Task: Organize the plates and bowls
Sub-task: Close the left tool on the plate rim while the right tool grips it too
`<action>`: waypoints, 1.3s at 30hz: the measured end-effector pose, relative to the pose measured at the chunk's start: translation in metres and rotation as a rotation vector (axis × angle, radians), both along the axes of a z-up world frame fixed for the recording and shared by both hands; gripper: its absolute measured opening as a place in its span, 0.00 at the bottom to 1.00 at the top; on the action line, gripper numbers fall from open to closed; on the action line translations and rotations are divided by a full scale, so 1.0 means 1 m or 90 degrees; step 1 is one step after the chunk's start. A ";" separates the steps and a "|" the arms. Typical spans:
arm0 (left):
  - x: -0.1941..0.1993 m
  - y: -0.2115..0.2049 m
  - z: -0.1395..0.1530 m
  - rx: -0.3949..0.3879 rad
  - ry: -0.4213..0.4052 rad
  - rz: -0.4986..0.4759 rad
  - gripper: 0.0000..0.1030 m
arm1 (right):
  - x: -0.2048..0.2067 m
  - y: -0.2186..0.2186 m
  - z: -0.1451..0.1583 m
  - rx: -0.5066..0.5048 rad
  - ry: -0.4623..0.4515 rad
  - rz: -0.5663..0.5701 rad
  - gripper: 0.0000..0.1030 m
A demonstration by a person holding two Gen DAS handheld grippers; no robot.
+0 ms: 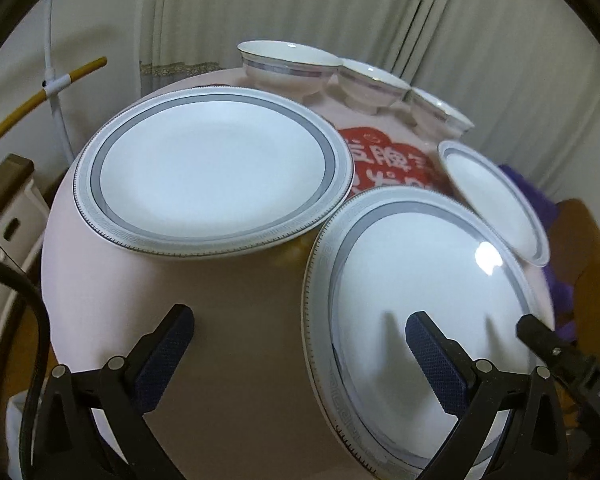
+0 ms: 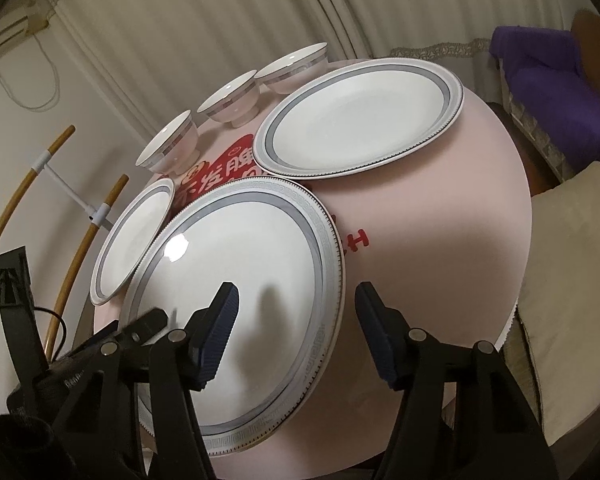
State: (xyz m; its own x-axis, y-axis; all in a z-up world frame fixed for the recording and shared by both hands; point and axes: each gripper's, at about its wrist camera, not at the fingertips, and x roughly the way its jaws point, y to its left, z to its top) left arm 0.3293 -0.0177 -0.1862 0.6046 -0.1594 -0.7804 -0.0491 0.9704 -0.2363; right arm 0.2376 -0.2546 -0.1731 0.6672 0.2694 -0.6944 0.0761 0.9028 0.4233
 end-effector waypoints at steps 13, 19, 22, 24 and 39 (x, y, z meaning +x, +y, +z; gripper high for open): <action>0.006 0.008 0.005 -0.030 0.025 -0.026 0.99 | -0.003 -0.002 -0.001 0.017 -0.004 -0.006 0.60; 0.004 0.003 0.007 -0.006 0.021 -0.032 0.86 | -0.005 -0.002 -0.002 0.028 -0.001 -0.002 0.55; 0.003 0.000 0.008 0.000 0.018 -0.037 0.74 | -0.006 -0.001 -0.002 0.030 0.000 0.000 0.54; 0.003 -0.002 0.009 -0.002 0.019 -0.045 0.63 | -0.006 -0.001 -0.003 0.033 0.000 0.001 0.52; 0.003 -0.003 0.010 -0.007 0.021 -0.058 0.23 | -0.009 -0.004 -0.005 0.048 0.007 0.002 0.31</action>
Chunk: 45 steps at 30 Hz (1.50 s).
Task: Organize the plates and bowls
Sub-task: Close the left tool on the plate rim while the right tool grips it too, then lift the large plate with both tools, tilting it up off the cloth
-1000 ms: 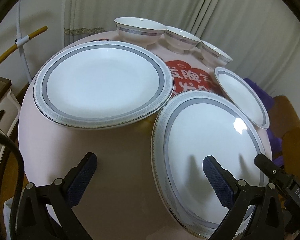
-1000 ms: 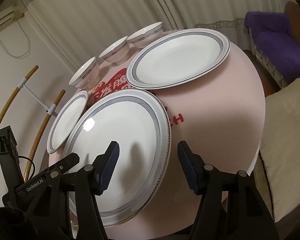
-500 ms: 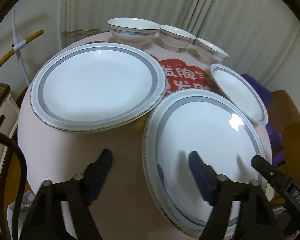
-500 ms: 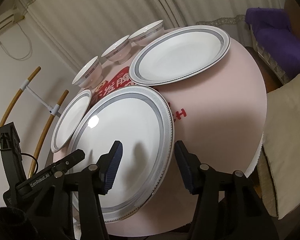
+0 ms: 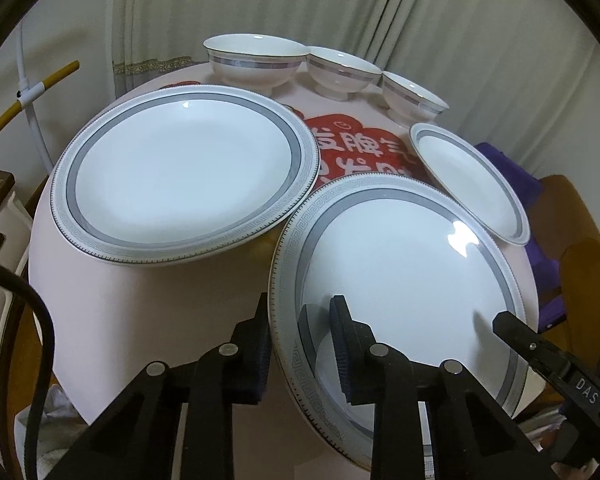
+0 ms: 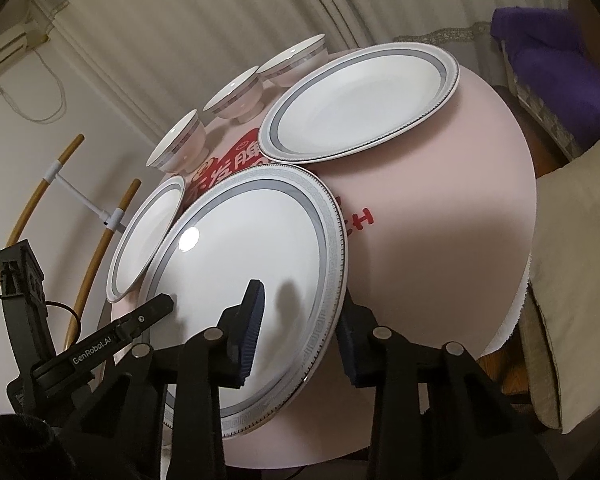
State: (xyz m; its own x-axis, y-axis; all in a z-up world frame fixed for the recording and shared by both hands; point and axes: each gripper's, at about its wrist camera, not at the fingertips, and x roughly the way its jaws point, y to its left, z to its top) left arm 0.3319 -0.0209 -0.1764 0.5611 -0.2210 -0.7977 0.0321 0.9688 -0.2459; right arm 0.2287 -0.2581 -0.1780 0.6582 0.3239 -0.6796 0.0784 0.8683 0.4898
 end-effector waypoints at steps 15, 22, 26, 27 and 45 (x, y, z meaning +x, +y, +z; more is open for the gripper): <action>-0.001 -0.005 0.000 0.012 -0.011 0.005 0.24 | -0.005 -0.011 -0.007 0.035 -0.004 -0.023 0.12; -0.007 -0.004 0.000 0.019 -0.025 0.001 0.24 | -0.009 -0.010 -0.007 0.039 -0.015 -0.042 0.11; -0.009 -0.005 0.002 0.026 -0.032 0.001 0.23 | -0.009 -0.010 -0.008 0.039 -0.021 -0.045 0.11; -0.010 -0.006 0.003 0.033 -0.035 0.000 0.23 | -0.010 -0.010 -0.008 0.038 -0.021 -0.047 0.11; -0.013 -0.006 0.003 0.037 -0.051 -0.007 0.22 | -0.011 0.001 -0.004 -0.022 -0.042 -0.045 0.12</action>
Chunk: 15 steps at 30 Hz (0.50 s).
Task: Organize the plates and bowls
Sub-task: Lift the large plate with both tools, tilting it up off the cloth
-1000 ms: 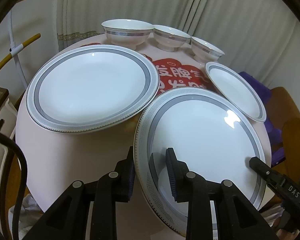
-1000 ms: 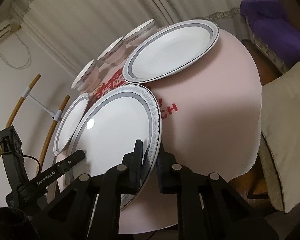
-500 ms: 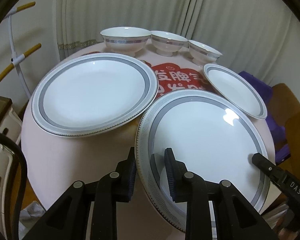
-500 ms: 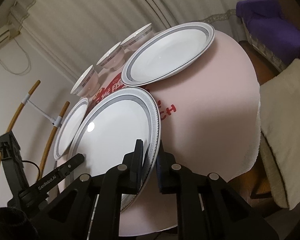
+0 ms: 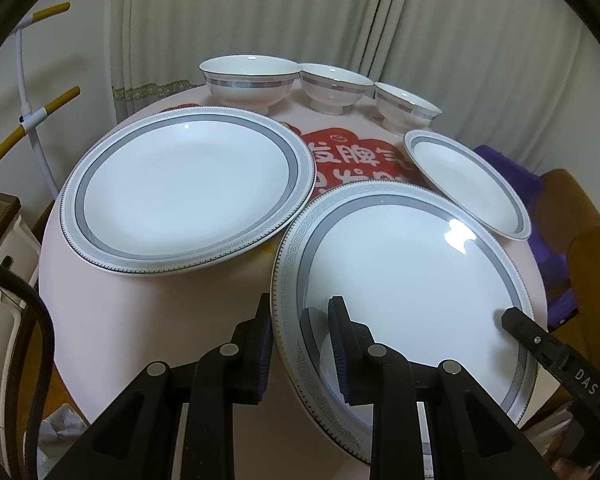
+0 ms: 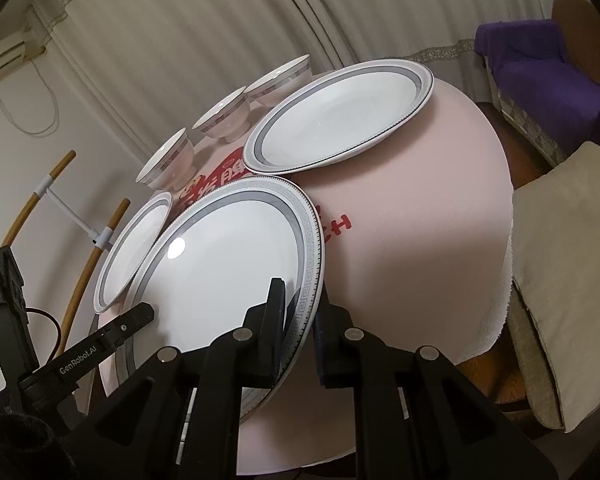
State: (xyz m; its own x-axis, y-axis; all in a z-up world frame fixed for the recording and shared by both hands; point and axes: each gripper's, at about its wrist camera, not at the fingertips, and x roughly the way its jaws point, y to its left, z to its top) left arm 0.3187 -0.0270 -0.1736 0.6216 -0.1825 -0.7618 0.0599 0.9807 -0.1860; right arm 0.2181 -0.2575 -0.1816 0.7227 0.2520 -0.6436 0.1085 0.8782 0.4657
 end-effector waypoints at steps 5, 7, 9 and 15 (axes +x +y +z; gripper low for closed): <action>0.004 0.002 -0.005 -0.024 0.005 -0.011 0.25 | 0.000 -0.003 0.000 0.005 -0.002 0.001 0.12; 0.005 0.003 -0.006 -0.029 0.004 -0.013 0.25 | 0.000 -0.002 0.000 0.001 -0.003 0.002 0.13; 0.006 0.004 -0.006 -0.029 0.000 -0.015 0.24 | 0.000 -0.003 0.000 0.000 -0.002 0.001 0.13; 0.000 0.004 0.000 -0.026 -0.023 -0.013 0.20 | 0.000 -0.003 0.000 -0.016 0.001 -0.003 0.13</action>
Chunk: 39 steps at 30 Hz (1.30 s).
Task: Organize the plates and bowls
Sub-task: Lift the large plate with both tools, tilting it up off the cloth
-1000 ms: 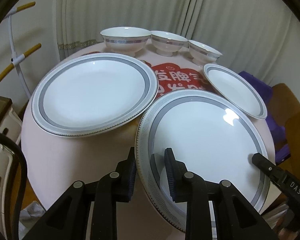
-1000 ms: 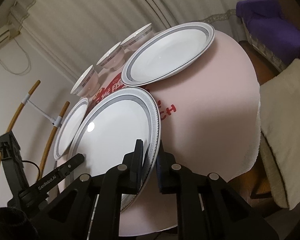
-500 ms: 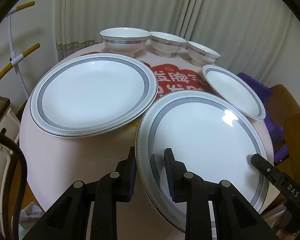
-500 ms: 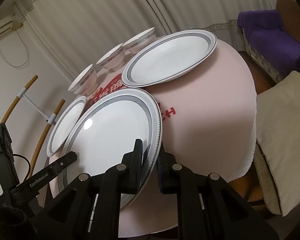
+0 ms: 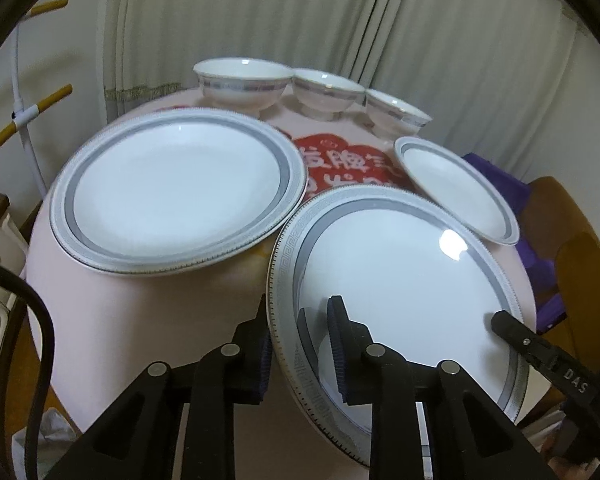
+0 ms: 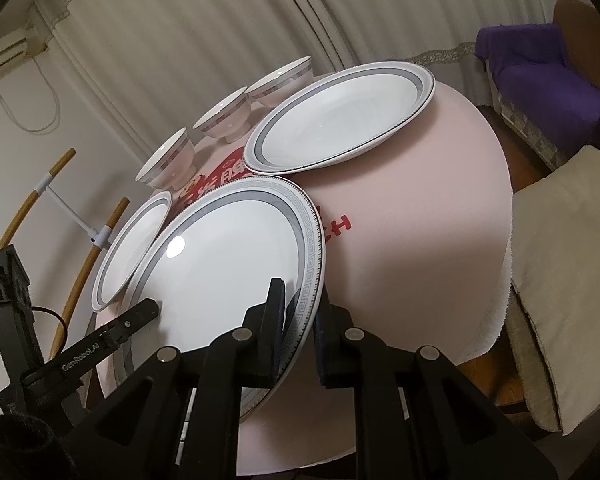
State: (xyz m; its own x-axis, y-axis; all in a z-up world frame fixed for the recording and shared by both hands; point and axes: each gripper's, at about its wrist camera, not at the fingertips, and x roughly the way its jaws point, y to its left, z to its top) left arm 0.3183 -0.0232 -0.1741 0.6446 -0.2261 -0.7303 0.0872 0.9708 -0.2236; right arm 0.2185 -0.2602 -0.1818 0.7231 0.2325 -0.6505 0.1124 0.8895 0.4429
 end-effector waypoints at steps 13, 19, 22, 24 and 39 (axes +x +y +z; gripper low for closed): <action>-0.011 0.006 0.012 -0.012 -0.011 0.002 0.15 | 0.000 0.002 0.000 -0.019 -0.003 0.002 0.15; -0.017 0.010 0.019 -0.015 -0.019 0.008 0.15 | 0.000 0.005 0.002 -0.019 -0.005 0.012 0.16; -0.021 0.009 0.023 -0.007 -0.026 0.007 0.15 | 0.000 0.005 0.005 -0.020 -0.010 0.015 0.16; -0.023 0.008 0.025 -0.006 -0.030 0.005 0.15 | -0.002 0.005 0.007 -0.022 -0.014 0.016 0.16; -0.038 0.023 0.049 -0.014 -0.068 0.015 0.15 | -0.007 0.017 0.034 -0.039 -0.048 0.031 0.16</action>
State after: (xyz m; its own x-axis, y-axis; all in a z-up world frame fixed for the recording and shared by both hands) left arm 0.2801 0.0001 -0.1250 0.7238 -0.2249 -0.6523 0.0881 0.9678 -0.2358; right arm 0.2111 -0.2430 -0.1480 0.7596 0.2303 -0.6083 0.0362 0.9188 0.3931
